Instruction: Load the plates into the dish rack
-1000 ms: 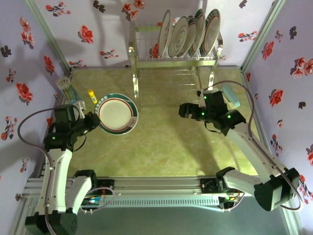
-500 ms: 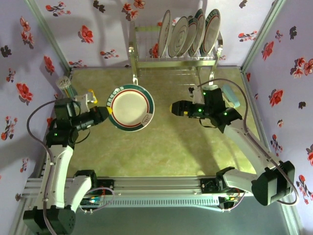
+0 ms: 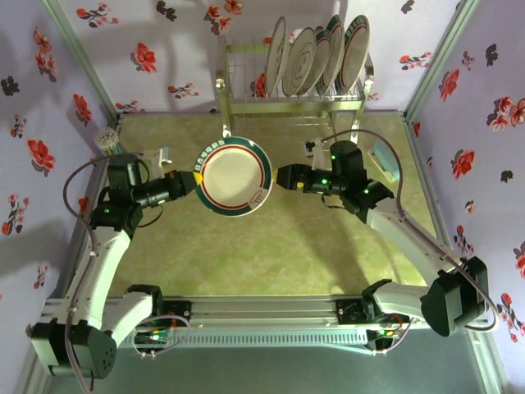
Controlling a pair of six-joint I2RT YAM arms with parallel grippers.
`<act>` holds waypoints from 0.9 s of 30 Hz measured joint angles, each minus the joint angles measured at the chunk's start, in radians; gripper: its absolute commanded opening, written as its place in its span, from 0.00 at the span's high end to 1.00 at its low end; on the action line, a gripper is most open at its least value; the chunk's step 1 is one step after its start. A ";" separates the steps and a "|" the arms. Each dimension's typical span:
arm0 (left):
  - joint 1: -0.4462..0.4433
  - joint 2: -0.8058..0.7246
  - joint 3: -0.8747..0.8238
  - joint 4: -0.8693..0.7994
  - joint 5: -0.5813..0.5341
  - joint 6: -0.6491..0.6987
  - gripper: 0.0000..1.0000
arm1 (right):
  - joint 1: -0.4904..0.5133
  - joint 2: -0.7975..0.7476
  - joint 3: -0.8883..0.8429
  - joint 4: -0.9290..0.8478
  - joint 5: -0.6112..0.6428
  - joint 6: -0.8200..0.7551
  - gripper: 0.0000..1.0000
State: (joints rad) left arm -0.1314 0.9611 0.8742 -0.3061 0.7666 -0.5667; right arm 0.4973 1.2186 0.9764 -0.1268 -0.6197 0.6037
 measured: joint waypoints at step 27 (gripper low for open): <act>-0.034 0.046 0.000 0.015 -0.025 -0.002 1.00 | -0.035 -0.026 0.108 -0.174 -0.056 -0.118 0.27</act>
State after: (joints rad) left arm -0.1658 1.0069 0.8745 -0.2909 0.7418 -0.5686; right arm 0.4625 1.1923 1.0840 -0.3012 -0.6754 0.4858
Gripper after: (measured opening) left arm 0.056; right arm 0.735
